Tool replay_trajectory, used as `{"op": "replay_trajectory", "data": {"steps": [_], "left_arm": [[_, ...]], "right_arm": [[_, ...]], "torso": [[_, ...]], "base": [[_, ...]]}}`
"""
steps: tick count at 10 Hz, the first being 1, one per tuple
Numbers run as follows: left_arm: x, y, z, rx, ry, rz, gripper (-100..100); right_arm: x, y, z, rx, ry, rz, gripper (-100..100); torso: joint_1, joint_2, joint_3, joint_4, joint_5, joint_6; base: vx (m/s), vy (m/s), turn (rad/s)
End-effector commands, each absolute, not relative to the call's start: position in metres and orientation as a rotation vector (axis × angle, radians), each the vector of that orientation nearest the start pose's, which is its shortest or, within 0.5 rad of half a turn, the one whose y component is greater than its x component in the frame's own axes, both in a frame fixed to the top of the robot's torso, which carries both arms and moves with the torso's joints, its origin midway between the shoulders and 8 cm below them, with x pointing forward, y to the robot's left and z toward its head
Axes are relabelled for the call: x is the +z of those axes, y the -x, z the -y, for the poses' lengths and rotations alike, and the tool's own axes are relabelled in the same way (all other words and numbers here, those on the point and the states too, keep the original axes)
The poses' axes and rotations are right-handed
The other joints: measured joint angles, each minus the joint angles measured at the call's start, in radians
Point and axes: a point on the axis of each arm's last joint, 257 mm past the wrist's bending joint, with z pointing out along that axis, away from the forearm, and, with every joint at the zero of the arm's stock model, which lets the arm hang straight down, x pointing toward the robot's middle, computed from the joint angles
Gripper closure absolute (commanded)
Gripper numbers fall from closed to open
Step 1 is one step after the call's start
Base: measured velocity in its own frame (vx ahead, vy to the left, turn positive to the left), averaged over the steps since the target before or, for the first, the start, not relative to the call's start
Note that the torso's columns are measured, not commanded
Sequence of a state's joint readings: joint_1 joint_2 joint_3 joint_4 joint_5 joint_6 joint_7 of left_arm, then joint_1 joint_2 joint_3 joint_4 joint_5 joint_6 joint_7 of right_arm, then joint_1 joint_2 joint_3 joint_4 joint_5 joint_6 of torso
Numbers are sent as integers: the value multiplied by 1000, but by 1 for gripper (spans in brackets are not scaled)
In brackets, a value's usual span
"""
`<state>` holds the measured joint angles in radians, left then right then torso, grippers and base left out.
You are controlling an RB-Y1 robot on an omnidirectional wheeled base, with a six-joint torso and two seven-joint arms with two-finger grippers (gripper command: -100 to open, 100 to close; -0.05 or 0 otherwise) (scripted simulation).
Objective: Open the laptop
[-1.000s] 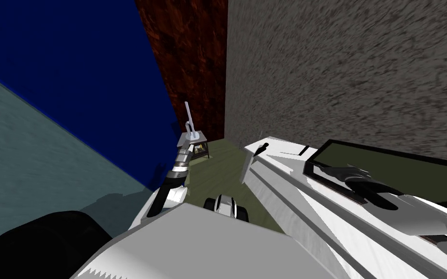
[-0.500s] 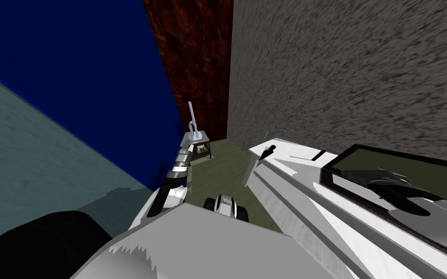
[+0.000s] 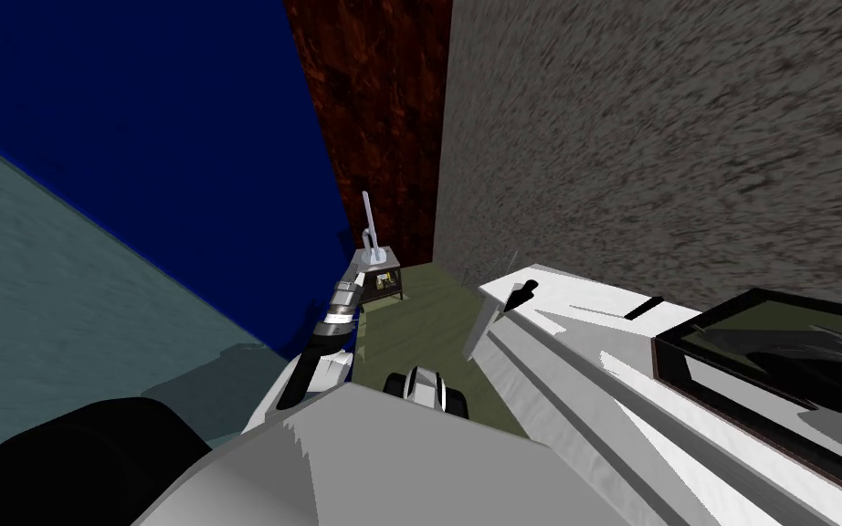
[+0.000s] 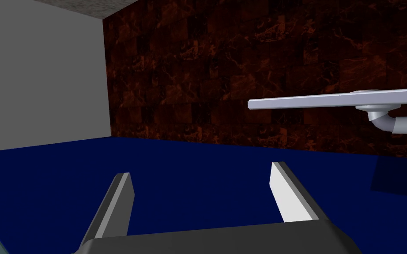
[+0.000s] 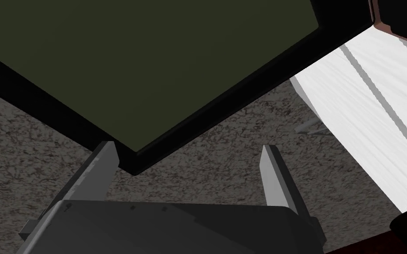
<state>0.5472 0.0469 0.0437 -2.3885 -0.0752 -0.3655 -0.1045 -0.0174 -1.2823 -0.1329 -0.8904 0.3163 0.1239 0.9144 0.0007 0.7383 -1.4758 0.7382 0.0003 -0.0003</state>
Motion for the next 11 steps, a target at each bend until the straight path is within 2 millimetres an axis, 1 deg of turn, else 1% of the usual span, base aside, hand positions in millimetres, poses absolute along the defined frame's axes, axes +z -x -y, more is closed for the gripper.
{"op": "replay_trajectory", "data": {"steps": [1, 2, 4, 5, 6, 7, 8, 10, 11], "left_arm": [[32, -341, -285, -1078, 582, -759, 0], [32, -341, -285, -1078, 582, -759, 0], [32, -341, -285, -1078, 582, -759, 0], [32, -341, -285, -1078, 582, -759, 0], [32, -341, -285, -1078, 582, -759, 0], [32, -341, -285, -1078, 582, -759, 0], [32, -341, -285, -1078, 582, -759, 0], [32, -341, -285, -1078, 582, -759, 0], [32, -341, -285, -1078, 582, -759, 0]], "right_arm": [[-20, -367, 882, -1387, 70, -1822, -100], [-20, -367, 882, -1387, 69, -1823, -100], [-1, -338, 908, -1489, 29, -1835, -100], [-1, -338, 908, -1489, 29, -1835, -100], [13, -317, 924, -1558, -1, -1842, -100], [13, -317, 924, -1558, -1, -1842, -100], [17, -310, 929, -1579, -10, -1844, -100], [19, -307, 931, -1588, -15, -1845, -100], [18, -308, 929, -1583, -13, -1845, -100]], "torso": [[-1, 0, 0, 0, 0, 0], [-2, 0, 0, 0, -1, 0], [-1, 0, 0, 0, 0, 0], [1, -2, -1, -1, 0, 0], [0, 0, 0, 0, 0, 1], [0, 0, 0, 0, 0, 0], [-1, 0, 0, 0, 0, 0], [-2, 2, 1, 0, -1, 1], [-2, 2, 1, 0, -1, 0]], "base": [[71, 18, 109], [58, 11, 60], [74, 26, 129], [70, 25, 53], [80, 28, 103], [65, 28, 79], [48, 19, 44], [18, 5, 12], [0, 0, 0]]}}
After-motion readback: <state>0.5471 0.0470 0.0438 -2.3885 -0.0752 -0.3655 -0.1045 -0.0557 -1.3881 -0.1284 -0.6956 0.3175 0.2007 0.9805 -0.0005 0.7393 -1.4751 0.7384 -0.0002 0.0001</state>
